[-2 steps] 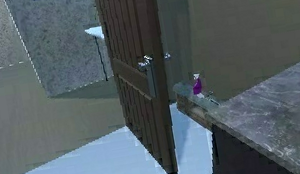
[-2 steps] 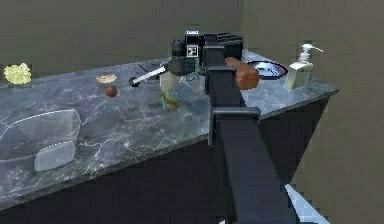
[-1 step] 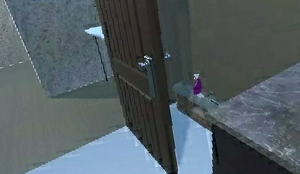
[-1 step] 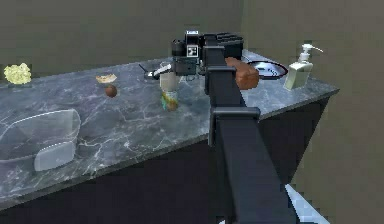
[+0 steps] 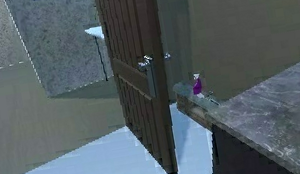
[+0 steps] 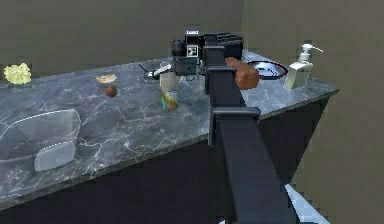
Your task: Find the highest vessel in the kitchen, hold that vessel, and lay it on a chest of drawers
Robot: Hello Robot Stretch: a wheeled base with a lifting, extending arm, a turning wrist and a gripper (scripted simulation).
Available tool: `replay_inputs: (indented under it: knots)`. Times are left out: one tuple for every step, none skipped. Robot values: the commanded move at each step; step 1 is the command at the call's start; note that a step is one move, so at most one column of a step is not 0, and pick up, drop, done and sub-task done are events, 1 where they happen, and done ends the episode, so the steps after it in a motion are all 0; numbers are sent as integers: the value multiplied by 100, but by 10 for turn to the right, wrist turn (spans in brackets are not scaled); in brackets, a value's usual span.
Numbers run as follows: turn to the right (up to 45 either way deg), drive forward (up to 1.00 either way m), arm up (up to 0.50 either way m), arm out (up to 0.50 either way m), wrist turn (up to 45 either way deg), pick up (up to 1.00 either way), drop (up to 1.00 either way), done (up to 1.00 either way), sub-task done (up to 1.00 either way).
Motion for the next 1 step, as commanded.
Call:
replay_inputs:
  knots:
    - [0,0,0,0,-450,0,0,0,0]
